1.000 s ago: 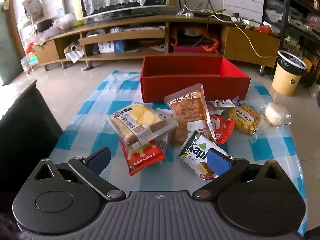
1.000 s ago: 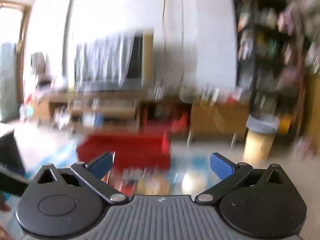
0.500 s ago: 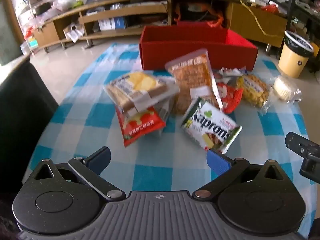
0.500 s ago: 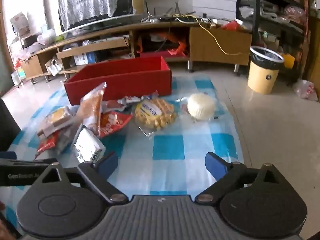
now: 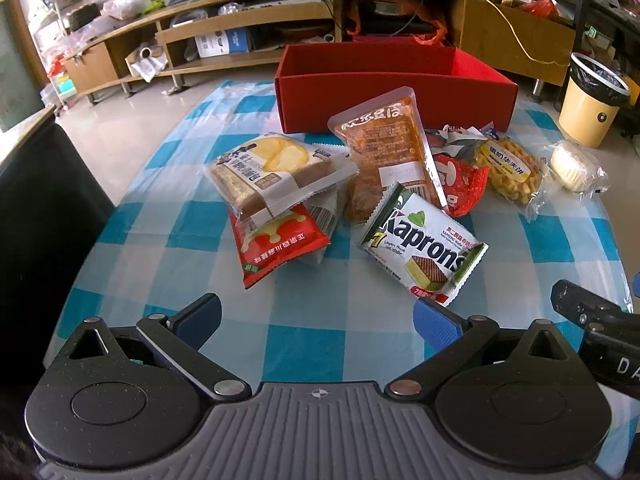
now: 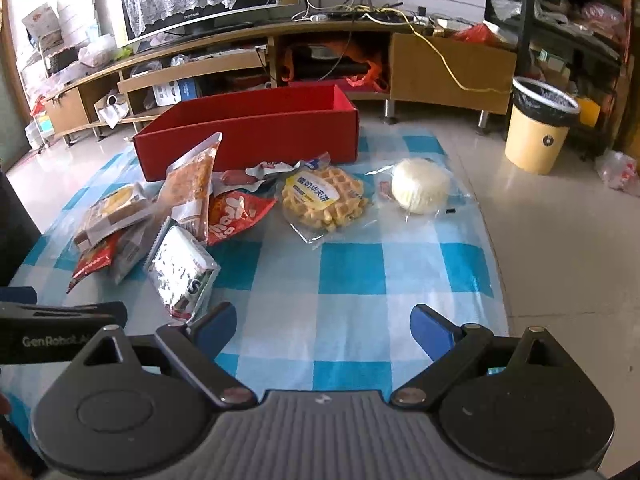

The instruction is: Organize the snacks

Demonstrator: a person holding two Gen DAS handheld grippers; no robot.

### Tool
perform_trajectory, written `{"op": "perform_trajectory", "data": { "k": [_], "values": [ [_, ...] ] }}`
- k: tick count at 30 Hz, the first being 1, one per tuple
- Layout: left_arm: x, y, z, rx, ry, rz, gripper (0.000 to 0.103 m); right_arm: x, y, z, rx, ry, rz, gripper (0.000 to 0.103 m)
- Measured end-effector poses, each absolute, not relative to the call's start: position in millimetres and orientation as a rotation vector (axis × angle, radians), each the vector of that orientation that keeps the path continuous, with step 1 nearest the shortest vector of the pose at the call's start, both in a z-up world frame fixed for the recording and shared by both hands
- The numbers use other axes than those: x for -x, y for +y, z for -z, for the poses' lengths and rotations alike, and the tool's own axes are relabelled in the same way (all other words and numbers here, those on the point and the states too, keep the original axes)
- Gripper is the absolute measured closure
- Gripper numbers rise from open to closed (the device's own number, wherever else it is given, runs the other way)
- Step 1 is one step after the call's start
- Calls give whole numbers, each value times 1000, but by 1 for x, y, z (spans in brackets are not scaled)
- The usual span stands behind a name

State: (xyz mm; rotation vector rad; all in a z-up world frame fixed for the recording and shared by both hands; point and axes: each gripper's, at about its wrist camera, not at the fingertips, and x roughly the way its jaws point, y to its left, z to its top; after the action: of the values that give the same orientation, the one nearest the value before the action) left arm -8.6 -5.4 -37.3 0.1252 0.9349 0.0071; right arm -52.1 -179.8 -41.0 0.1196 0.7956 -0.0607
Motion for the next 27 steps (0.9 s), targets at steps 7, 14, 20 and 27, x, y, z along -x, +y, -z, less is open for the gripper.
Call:
{"op": "perform_trajectory", "data": {
  "k": [7,14,20,27],
  "values": [
    [9,-6,38,-124,936,-6,0,53,-181,42,-113,793,78,12],
    [9,-6,37,-126,933,-2,0,53,-177,43,-99,800,63,12],
    [9,-7,37,-130,931,3,0,53,-177,43,-103,801,57,12],
    [10,-8,36,-132,929,4,0,53,-176,43,-106,804,54,12]
  ]
}}
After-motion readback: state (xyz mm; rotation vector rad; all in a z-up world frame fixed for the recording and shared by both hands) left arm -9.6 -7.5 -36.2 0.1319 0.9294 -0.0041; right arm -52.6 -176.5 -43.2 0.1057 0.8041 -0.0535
